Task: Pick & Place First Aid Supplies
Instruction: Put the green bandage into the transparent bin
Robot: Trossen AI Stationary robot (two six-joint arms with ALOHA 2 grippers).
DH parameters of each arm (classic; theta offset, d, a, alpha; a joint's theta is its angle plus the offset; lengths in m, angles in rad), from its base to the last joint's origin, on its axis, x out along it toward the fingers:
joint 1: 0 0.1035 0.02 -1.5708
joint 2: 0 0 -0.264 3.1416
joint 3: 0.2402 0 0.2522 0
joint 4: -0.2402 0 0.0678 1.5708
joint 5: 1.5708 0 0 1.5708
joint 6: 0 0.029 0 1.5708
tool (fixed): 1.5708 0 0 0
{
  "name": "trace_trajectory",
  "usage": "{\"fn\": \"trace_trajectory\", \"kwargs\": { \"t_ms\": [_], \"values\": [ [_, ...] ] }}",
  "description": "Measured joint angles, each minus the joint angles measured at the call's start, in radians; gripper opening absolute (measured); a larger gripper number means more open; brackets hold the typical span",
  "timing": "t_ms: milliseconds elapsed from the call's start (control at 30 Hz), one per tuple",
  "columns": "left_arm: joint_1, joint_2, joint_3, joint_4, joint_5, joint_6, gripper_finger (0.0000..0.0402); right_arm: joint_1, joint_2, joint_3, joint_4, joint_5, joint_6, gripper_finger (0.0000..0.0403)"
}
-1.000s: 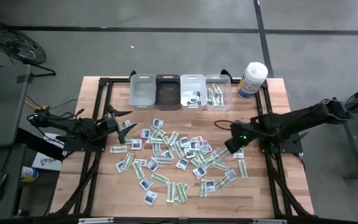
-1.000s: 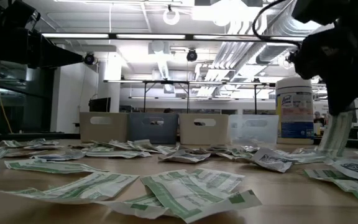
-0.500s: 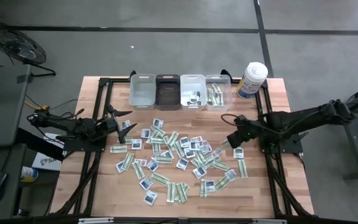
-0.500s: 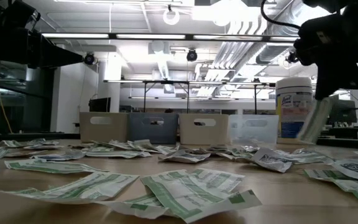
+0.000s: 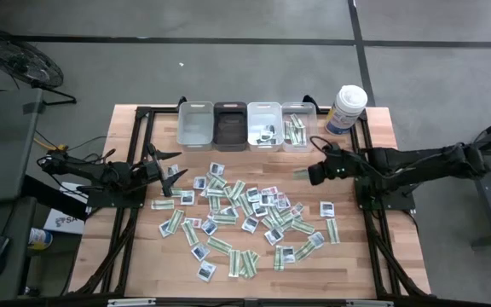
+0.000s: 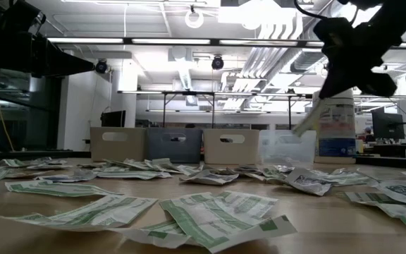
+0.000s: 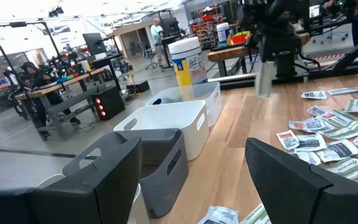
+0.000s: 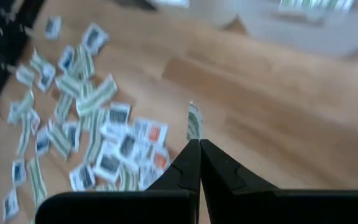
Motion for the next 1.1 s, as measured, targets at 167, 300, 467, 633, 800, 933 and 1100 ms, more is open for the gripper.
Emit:
{"fn": "trace_trajectory", "kwargs": {
  "t_ms": [167,300,467,633,800,933,1100],
  "values": [
    [0.0,0.0,0.0,0.0,0.0,0.0,0.028,-0.073,0.0,0.0,0.063,0.052,-0.05,0.0],
    [0.0,0.0,0.0,0.0,0.0,0.0,0.028,-0.138,0.0,0.0,0.106,0.098,-0.087,0.0],
    [0.0,0.0,0.0,0.0,0.0,0.0,0.028,-0.227,0.0,0.0,0.142,0.147,-0.132,0.0],
    [0.0,0.0,0.0,0.0,0.0,0.0,0.028,-0.307,0.021,0.0,0.178,0.197,-0.157,0.0],
    [0.0,0.0,0.0,0.0,0.0,0.0,0.028,-0.382,0.094,0.001,0.242,0.227,-0.156,0.0],
    [0.0,0.0,0.0,0.0,0.0,0.0,0.028,-0.429,0.183,0.001,0.355,0.234,-0.151,0.0],
    [0.0,0.0,0.0,0.0,0.0,0.0,0.028,-0.484,0.301,0.001,0.465,0.23,-0.092,0.0]
  ]
}}
